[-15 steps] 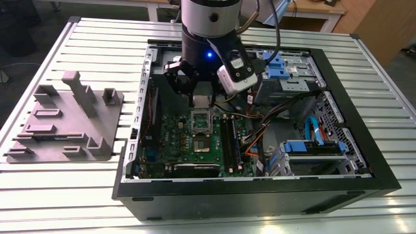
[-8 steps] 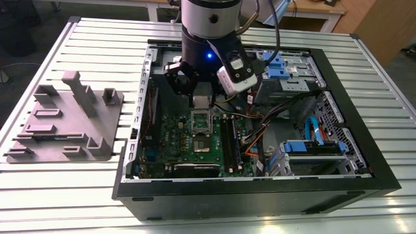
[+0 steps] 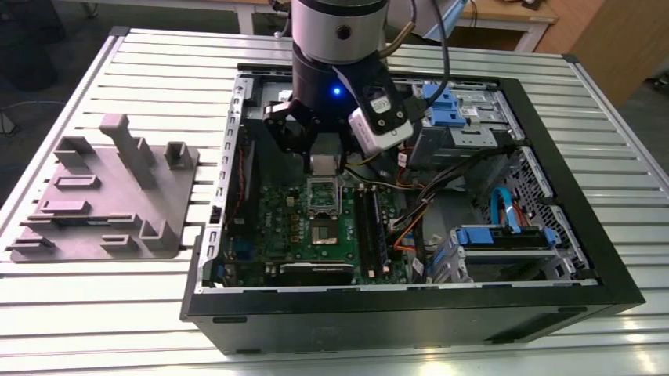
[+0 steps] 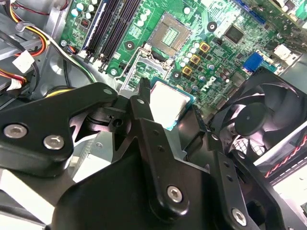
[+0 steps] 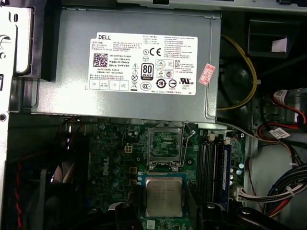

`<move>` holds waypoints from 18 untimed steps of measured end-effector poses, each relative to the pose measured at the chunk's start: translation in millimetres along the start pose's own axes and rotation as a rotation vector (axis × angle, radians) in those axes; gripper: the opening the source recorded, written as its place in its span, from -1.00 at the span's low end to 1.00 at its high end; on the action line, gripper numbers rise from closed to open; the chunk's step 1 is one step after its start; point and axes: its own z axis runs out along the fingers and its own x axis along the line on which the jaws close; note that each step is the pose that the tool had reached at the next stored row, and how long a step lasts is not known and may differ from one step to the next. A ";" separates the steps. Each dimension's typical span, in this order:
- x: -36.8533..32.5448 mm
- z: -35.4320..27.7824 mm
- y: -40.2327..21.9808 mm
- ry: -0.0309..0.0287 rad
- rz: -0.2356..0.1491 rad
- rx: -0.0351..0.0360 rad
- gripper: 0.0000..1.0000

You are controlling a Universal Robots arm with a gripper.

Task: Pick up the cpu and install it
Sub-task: 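Place the cpu into insertion slot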

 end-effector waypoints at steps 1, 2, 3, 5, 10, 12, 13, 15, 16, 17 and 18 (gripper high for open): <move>0.0 0.2 0.0 0.0000 0.000 0.0000 -0.06; 0.0 0.5 0.0 0.0000 0.000 0.0000 -0.06; 0.0 0.8 0.0 -0.0001 0.000 0.0000 -0.06; 0.0 1.4 0.0 0.0000 0.000 0.0001 -0.06; 0.0 2.9 -0.1 0.0000 0.000 0.0001 -0.06; 0.0 3.4 -0.1 0.0000 0.000 0.0001 -0.06; 0.0 3.7 -0.1 0.0000 0.000 0.0001 -0.06; 0.0 4.2 -0.1 0.0000 0.000 0.0001 -0.06; 0.0 4.4 -0.1 0.0000 0.000 0.0001 -0.06; 0.0 4.7 -0.1 0.0000 0.000 0.0001 -0.06; 0.0 5.0 -0.1 0.0000 0.000 0.0001 -0.06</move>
